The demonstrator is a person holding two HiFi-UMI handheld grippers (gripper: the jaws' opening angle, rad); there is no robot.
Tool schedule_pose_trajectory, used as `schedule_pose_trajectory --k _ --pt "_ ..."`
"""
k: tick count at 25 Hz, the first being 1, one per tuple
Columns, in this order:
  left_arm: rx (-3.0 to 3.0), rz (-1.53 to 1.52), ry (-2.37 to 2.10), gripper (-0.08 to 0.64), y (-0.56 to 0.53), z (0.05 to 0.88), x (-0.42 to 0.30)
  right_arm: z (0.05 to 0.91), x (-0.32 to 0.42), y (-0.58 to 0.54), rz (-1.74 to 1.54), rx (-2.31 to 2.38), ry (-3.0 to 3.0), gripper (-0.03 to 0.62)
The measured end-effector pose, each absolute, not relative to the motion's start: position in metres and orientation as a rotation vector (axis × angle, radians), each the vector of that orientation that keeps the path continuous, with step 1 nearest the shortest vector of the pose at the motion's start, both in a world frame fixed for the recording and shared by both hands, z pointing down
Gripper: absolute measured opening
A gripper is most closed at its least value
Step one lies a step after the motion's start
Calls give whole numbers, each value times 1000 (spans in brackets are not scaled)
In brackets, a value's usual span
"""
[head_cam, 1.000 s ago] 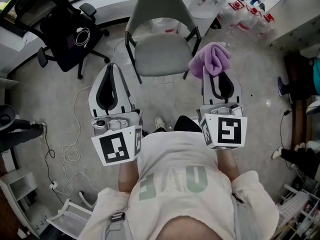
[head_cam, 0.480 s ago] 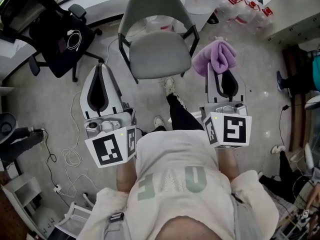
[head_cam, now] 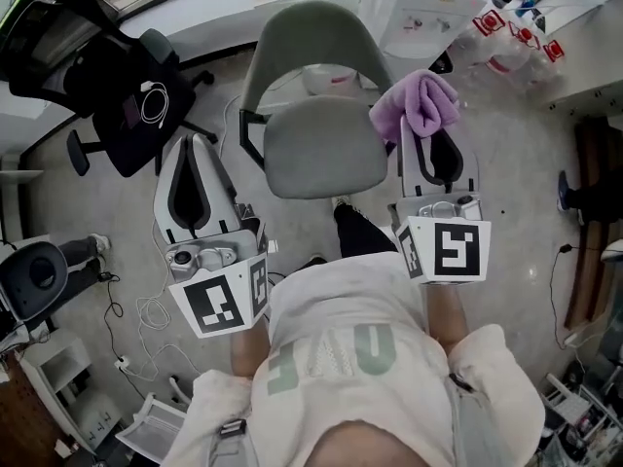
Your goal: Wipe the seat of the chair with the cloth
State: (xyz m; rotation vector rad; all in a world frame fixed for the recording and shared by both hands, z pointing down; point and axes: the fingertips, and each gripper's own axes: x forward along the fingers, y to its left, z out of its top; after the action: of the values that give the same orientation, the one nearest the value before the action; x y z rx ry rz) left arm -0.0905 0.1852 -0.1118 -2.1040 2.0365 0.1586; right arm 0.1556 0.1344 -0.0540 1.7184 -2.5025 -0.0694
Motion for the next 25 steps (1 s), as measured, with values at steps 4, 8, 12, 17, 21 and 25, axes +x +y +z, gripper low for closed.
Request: schedule_pose_trajectory --k 4,8,12,17,21,25 --pt "-2074 136 2073 12 132 -116 -88 -56 153 75 -84 1640 -2532 87" --pt "-2044 99 2114 12 84 -114 -86 -51 150 20 -43 1566 -2569 87" --pt "-2033 41 2149 12 50 -109 -84 -40 144 -21 17 1504 -2598 87" --pt "-2049 -15 2169 12 33 -99 -96 -20 125 -39 120 1450 -2596 87" --pt "-2086 24 2138 12 18 -93 -103 -15 116 -44 141 1459 -2581 87" --pt "-2122 57 2105 12 7 -93 -110 -21 108 -43 170 1486 -2579 87"
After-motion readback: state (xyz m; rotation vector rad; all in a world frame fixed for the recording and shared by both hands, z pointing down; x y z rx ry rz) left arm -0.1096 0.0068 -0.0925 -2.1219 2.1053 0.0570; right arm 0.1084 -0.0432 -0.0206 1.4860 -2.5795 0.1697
